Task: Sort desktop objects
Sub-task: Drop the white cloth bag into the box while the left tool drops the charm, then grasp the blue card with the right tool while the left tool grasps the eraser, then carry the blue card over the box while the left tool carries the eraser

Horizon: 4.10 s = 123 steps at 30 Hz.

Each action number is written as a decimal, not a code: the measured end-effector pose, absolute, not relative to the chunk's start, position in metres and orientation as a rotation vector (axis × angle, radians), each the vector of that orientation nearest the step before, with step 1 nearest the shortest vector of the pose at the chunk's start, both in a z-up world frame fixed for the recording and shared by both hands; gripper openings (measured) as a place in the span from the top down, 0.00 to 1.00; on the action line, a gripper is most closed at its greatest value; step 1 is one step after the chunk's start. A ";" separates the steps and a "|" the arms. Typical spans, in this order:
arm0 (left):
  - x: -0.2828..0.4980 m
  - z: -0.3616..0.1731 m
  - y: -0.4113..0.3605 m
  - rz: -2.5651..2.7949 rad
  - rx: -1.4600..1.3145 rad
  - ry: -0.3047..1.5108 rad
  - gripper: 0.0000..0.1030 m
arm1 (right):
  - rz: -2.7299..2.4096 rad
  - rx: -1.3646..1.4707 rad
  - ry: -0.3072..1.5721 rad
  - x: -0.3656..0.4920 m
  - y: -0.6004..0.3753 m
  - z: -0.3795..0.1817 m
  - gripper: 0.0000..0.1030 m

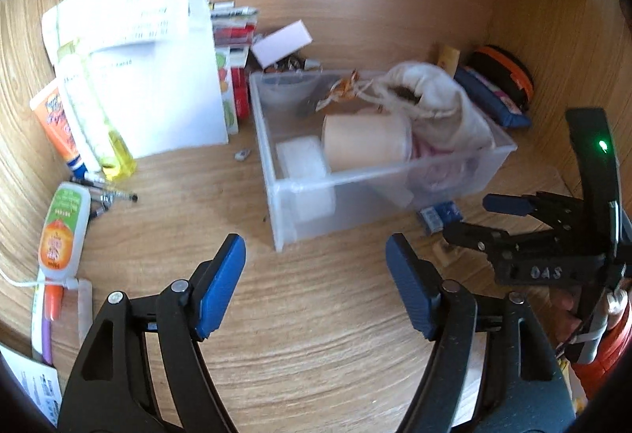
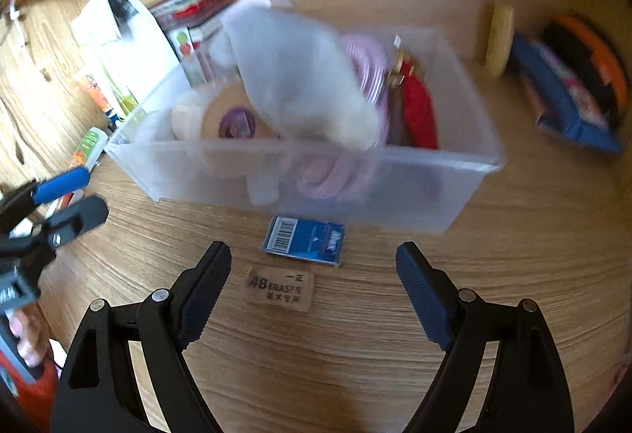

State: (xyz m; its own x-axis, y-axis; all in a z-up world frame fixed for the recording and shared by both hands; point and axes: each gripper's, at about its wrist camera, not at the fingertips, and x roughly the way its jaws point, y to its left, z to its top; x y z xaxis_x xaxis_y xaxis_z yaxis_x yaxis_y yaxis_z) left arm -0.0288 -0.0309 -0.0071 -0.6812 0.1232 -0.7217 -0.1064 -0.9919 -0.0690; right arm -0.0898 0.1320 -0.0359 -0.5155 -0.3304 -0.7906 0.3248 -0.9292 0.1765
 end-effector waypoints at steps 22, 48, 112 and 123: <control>-0.038 -0.041 0.011 2.589 -1.326 0.008 0.29 | -2.468 1.256 0.122 -0.085 0.124 -0.039 0.56; -0.055 -0.038 0.088 2.561 -1.321 0.151 0.57 | -2.542 1.101 -0.007 -0.074 0.201 -0.012 0.56; -0.157 0.017 -0.014 2.837 -1.208 -0.022 0.40 | -2.506 1.078 0.111 -0.148 0.149 0.001 0.51; -0.115 0.046 0.001 2.916 -1.043 0.094 0.30 | -2.519 1.042 0.099 -0.132 0.152 0.015 0.35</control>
State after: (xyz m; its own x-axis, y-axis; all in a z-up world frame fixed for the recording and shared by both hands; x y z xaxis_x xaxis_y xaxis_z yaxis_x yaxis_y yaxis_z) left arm -0.1150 0.0010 0.0463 -0.7725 0.0199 -0.6347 -0.0607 -0.9972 0.0426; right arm -0.1323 0.1515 0.0153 -0.6363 -0.3448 -0.6901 0.3978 -0.9131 0.0895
